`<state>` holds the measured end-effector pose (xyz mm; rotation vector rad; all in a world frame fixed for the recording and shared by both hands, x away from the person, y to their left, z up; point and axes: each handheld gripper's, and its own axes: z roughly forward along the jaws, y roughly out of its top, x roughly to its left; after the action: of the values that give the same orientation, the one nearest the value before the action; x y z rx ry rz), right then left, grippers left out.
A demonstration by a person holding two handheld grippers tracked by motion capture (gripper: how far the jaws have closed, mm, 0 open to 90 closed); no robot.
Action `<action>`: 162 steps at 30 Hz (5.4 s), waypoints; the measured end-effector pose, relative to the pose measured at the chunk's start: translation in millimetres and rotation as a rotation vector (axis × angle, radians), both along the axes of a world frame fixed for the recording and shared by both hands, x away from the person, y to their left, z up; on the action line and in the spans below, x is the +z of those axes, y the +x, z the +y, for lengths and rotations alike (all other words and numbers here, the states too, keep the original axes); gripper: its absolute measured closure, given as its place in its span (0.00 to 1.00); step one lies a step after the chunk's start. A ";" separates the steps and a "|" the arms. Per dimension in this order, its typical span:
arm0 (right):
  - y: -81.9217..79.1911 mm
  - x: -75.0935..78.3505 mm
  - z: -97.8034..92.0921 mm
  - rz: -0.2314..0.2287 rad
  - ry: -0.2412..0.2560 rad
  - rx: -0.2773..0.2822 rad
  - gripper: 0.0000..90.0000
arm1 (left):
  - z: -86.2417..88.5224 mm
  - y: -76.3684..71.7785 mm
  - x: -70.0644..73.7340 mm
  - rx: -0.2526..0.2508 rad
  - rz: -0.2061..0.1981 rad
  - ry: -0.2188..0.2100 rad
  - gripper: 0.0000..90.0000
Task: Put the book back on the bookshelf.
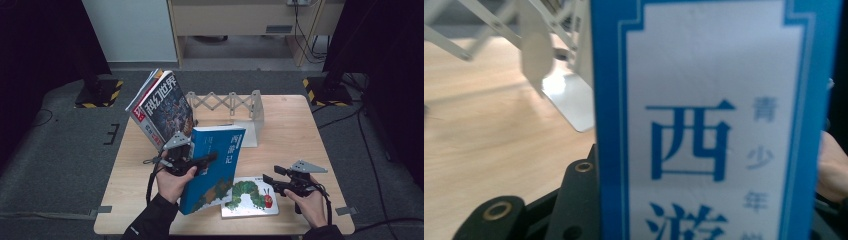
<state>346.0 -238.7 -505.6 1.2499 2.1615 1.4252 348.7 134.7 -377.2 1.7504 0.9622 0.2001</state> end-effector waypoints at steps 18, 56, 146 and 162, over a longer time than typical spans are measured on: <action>13.6 -22.1 -31.4 0.097 -0.338 -0.134 0.26 | 14.7 21.3 26.8 0.139 -0.130 0.046 0.67; 18.3 -33.5 -39.6 0.118 -0.326 -0.195 0.03 | -24.8 131.0 -13.5 0.457 -0.232 -0.020 0.67; 18.9 -33.8 -38.5 0.116 -0.326 -0.186 0.02 | -19.4 61.7 -88.1 0.343 -0.313 0.002 0.62; 19.7 -33.8 -38.1 0.116 -0.326 -0.183 0.02 | -40.5 68.5 -89.5 0.429 -0.331 0.013 0.64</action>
<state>365.7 -276.8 -539.4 1.3886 2.1749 0.9060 417.3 94.2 -466.7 1.4437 1.0769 0.7483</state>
